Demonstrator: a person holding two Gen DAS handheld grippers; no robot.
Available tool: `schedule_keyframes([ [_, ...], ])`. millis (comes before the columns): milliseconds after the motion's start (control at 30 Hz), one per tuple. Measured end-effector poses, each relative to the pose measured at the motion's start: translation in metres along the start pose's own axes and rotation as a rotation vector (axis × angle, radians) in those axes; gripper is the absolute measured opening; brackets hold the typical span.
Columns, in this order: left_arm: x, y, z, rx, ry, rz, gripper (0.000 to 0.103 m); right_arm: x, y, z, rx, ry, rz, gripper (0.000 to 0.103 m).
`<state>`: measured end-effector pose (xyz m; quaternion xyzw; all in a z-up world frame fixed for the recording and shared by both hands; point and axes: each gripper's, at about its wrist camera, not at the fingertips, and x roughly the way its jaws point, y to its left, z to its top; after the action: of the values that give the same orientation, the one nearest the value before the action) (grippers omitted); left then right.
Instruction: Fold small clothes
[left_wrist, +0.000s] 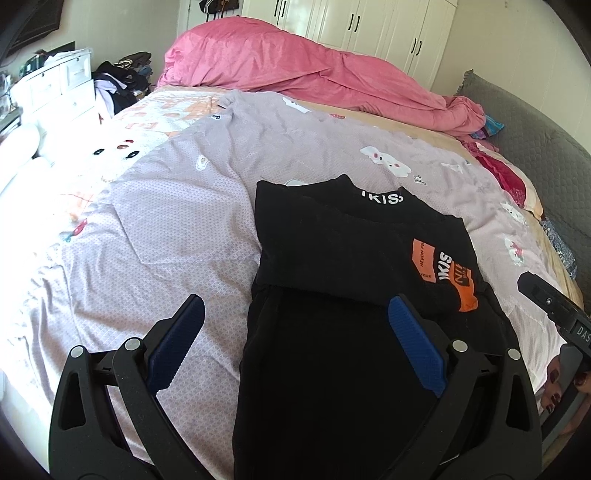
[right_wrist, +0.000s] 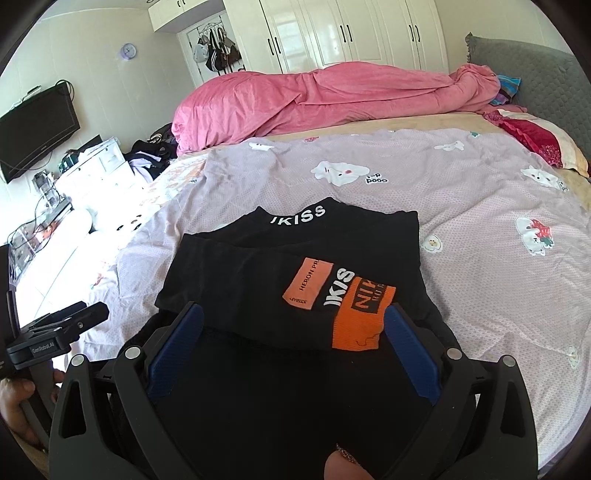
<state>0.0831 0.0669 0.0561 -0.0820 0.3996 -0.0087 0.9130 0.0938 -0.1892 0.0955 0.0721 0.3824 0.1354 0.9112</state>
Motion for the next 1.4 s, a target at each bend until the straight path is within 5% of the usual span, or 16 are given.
schedule_keyframes([
  [1033, -0.005, 0.014, -0.059, -0.018, 0.082, 0.061, 0.093, -0.017, -0.025, -0.053, -0.005, 0.085, -0.068, 0.098],
  [1400, -0.004, 0.044, -0.089, -0.094, 0.128, 0.072, 0.093, -0.015, -0.040, -0.076, 0.029, 0.147, -0.109, 0.098],
])
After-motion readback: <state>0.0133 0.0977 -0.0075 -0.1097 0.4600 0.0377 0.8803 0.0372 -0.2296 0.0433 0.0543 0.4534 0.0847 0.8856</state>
